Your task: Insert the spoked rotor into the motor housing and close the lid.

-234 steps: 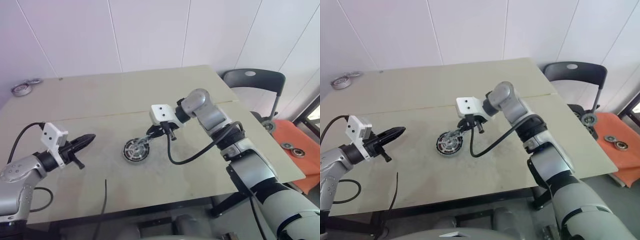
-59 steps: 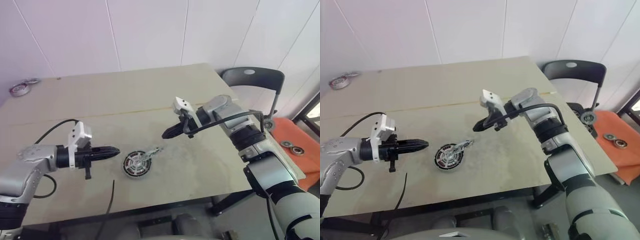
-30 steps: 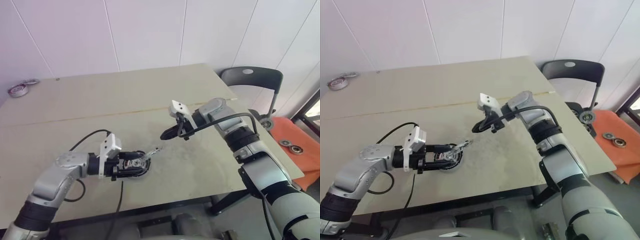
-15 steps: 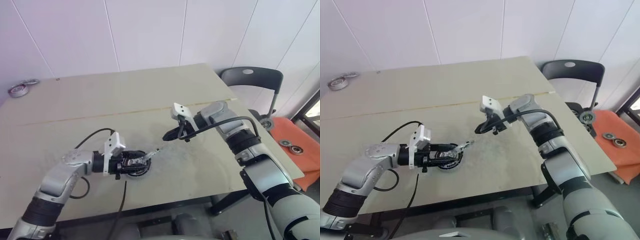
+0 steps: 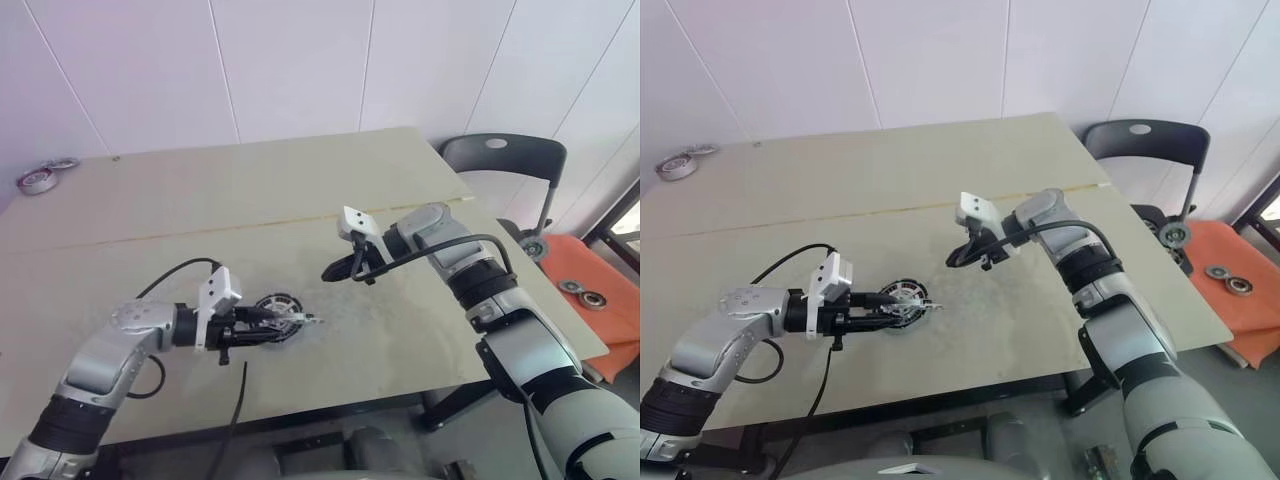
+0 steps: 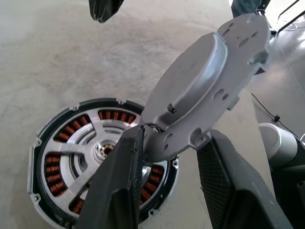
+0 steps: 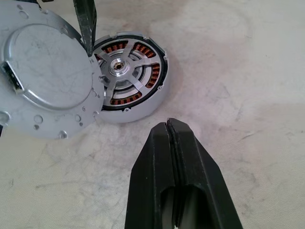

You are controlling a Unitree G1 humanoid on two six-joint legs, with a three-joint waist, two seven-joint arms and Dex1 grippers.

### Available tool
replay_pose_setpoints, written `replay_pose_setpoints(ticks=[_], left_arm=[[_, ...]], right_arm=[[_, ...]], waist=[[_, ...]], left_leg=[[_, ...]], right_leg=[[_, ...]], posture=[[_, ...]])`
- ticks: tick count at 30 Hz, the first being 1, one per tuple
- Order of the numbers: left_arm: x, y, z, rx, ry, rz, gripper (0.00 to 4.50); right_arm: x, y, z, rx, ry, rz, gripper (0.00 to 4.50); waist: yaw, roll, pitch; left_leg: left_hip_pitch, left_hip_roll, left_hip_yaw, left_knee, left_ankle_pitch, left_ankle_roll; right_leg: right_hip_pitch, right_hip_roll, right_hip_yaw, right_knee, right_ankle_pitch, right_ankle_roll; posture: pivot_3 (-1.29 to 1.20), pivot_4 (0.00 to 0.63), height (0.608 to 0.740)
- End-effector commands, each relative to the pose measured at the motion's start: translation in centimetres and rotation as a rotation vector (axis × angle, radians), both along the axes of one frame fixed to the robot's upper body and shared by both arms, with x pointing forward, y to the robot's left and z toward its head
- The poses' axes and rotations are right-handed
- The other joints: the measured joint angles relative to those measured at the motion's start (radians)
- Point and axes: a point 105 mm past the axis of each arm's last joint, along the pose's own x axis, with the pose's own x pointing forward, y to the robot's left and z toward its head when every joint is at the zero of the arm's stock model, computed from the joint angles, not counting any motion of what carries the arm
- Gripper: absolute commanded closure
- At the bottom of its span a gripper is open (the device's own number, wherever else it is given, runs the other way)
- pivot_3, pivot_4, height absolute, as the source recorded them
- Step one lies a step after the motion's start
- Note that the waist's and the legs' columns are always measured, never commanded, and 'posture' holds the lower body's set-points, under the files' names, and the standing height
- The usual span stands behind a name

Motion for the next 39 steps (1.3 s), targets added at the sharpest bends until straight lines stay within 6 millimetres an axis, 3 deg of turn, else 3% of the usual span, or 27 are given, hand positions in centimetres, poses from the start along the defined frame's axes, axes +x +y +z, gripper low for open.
replay_pose_setpoints(ticks=[1,8,24,34,39], left_arm=[[0.9,0.6,1.2,-0.003,-0.070,0.031,2.76],[2.7,0.9,0.9,0.008,-0.146,0.131,2.76],[2.2,0.7,0.7,-0.021,-0.138,0.186,2.76],[2.2,0.7,0.7,-0.037,-0.138,0.235,2.76],[2.4,0.3,0.7,-0.056,-0.144,0.246,2.76]], right_arm=[[0.2,0.4,1.2,0.035,-0.044,0.010,4.50],[0.1,0.5,0.9,0.035,-0.041,0.009,4.50],[0.1,0.6,0.6,0.022,-0.039,0.020,4.50],[-3.5,-3.7,0.0,-0.151,-0.097,0.309,4.50],[-2.9,-4.0,0.1,-0.183,-0.087,0.296,4.50]], waist=[[0.000,0.000,0.000],[0.001,0.000,0.000],[0.001,0.000,0.000],[0.002,0.000,0.000],[-0.004,0.000,0.000]], left_leg=[[0.000,0.000,0.000,0.000,0.000,0.000],[0.000,0.000,0.000,0.000,0.000,0.000],[0.000,0.000,0.000,0.000,0.000,0.000],[0.000,0.000,0.000,0.000,0.000,0.000],[0.002,0.000,0.000,0.001,0.000,0.000]], right_leg=[[0.000,0.000,0.000,0.000,0.000,0.000],[0.000,0.000,0.000,0.000,0.000,0.000],[0.000,0.000,0.000,0.000,0.000,0.000],[0.001,-0.001,0.000,-0.001,0.000,0.000],[0.002,0.000,0.000,0.000,-0.002,0.004]], posture=[[0.00,0.000,0.740],[0.00,0.000,0.740],[0.00,0.000,0.740],[0.00,0.000,0.740],[0.00,0.000,0.740]])
